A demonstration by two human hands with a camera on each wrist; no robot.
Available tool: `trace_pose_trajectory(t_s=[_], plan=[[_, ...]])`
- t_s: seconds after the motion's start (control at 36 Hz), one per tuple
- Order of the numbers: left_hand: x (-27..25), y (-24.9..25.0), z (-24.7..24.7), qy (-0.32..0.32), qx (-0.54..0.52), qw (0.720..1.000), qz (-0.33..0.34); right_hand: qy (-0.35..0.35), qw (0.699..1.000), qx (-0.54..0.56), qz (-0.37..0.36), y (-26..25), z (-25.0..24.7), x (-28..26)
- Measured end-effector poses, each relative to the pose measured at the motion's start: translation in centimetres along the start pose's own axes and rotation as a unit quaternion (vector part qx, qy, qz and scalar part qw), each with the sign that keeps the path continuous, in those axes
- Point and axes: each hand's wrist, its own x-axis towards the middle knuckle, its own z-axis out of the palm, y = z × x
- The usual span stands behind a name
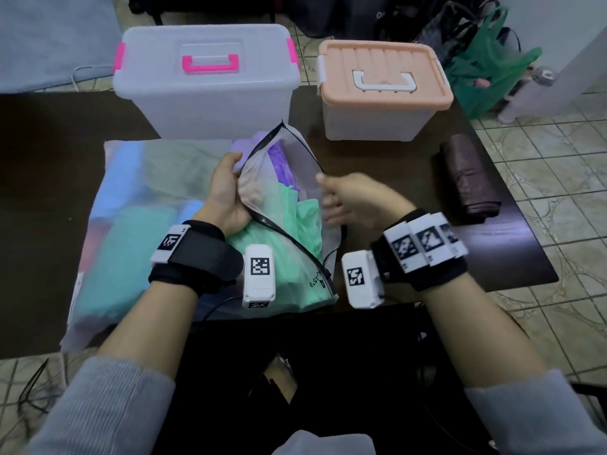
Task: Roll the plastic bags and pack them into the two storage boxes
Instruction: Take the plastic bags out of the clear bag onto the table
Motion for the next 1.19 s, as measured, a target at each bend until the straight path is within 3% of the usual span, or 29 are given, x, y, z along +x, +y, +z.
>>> trace_pose_trajectory(t_s=[0.08, 0.25, 0.39, 0.53, 0.72, 0.97, 1.19], plan=[[-0.5, 0.3, 0.2, 0.001, 0.052, 0.998, -0.028, -0.051, 0.997, -0.031, 0.048, 1.2, 2.0, -0.7], [-1.7, 1.1, 0.6, -0.052, 0.203, 0.974, -0.085, -0.084, 0.993, 0.032, 0.073, 2.4, 2.7, -1.4], [-2.1, 0.9, 0.5, -0.015, 0.279, 0.958, -0.061, -0.111, 0.987, 0.077, 0.089, 2.7, 2.5, -1.8], [-2.1, 0.4, 0.6, 0.054, 0.273, 0.96, -0.016, -0.154, 0.981, 0.08, 0.091, 3.1, 1.8, -2.3], [-2.0, -0.2, 0.2, 0.079, 0.249, 0.965, 0.014, -0.13, 0.986, 0.102, 0.014, 3.8, 2.1, -2.2], [-2.2, -1.6, -0.5, 0.057, 0.141, 0.988, 0.039, -0.122, 0.982, 0.139, 0.037, 4.1, 2.6, -2.3], [-2.3, -2.5, -1.0, 0.0, 0.11, 0.993, 0.052, -0.071, 0.976, 0.206, -0.007, 3.3, 2.5, -2.3]])
